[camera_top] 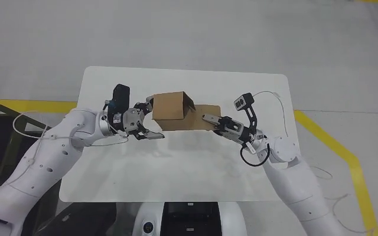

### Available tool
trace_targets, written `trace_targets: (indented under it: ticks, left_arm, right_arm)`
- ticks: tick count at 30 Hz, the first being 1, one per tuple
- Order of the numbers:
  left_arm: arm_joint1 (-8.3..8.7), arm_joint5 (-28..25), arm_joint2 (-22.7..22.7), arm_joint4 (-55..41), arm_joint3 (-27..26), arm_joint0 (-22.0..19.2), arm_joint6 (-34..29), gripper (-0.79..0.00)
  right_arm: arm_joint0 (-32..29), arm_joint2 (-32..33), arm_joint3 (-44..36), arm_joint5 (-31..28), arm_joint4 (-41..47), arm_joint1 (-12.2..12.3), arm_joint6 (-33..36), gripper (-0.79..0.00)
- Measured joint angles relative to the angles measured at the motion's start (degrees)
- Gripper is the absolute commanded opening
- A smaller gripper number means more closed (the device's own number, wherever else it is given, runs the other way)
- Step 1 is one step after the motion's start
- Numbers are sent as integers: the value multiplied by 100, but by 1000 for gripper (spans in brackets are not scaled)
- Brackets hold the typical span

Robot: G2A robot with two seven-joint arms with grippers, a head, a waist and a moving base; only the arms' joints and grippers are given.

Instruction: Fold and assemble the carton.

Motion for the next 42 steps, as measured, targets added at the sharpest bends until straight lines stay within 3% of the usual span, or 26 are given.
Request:
trace_targets:
  ticks: [12, 18, 32, 33, 36, 42]
  left_arm:
    - [-121, 0, 349, -167, 159, -444, -239, 0]
    - [-138, 0, 405, -57, 206, -474, -157, -68]
    - [-96, 0, 465, 85, 207, -462, -87, -46]
    - [-91, 0, 471, 87, 206, -464, -83, -52]
    - [-77, 0, 477, 93, 198, -471, -68, -169]
    - [-54, 0, 505, 111, 185, -476, -53, -191]
  right_arm:
    - [31, -116, 35, 7, -25, -33, 52, -785]
    - [70, -129, 90, 20, -6, -46, 54, -785]
    - [85, -113, 98, 32, 4, -61, 63, -785]
    - [81, -114, 92, 33, -2, -61, 63, -785]
    - [73, -116, 81, 35, -35, -63, 62, -785]
    - [69, -122, 69, 42, -55, -68, 69, -785]
